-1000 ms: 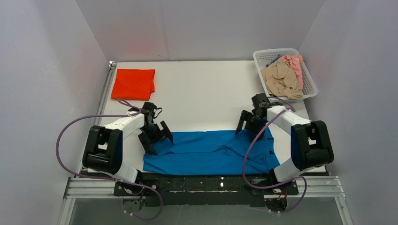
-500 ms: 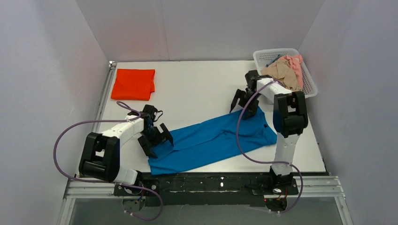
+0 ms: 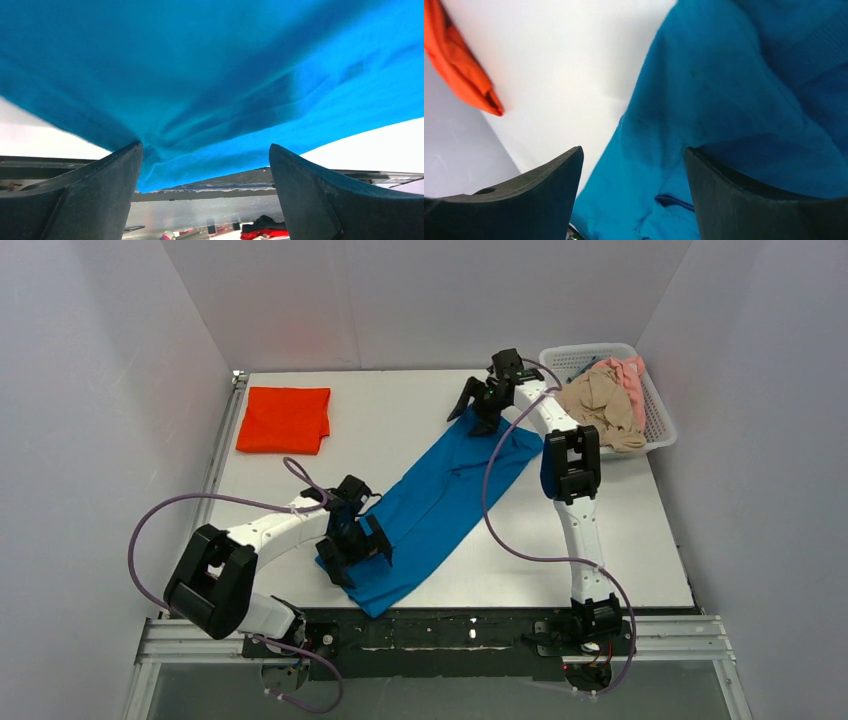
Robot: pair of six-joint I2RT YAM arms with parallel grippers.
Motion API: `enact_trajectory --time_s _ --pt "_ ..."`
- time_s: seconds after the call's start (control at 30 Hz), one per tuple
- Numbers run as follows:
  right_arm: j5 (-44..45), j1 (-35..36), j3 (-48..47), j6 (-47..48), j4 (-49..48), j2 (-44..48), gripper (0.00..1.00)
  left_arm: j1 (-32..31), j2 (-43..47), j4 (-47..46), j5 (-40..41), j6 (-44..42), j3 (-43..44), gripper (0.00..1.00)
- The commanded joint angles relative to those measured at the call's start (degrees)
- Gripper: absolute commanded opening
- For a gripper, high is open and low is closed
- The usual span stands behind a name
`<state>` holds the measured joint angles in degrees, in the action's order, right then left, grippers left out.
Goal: Fold and stack the t-shirts
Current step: Rotate the tshirt 90 degrees
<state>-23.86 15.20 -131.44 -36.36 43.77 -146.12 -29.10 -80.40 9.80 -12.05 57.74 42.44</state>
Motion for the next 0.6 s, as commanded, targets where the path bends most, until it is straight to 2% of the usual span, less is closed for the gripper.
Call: enact_trajectory --time_s 0.0,0.1,0.3,0.4,0.57 --pt "-6.25 3.50 -4.52 -8.21 -12.46 -6.26 0.82 -7.38 -0.90 3.51 -0.01 6.64 -1.98 0.98" --pt "-7.08 3.69 -7.55 -14.98 -21.49 -9.38 0.82 -12.22 -4.36 3.02 -0.85 7.43 0.78 0.98" --pt "-9.49 3.71 -13.78 -22.64 -31.34 -13.42 0.83 -19.19 -11.09 -1.54 -4.39 6.35 5.88 0.98" --pt "-9.33 3.55 -13.42 -14.92 -26.47 -8.77 0.86 -20.01 -13.67 -1.86 -5.05 4.55 8.20 0.98" --pt "0.32 2.89 -4.94 1.73 -16.90 6.09 0.90 -20.08 -15.64 -4.99 -6.38 1.97 9.69 0.98"
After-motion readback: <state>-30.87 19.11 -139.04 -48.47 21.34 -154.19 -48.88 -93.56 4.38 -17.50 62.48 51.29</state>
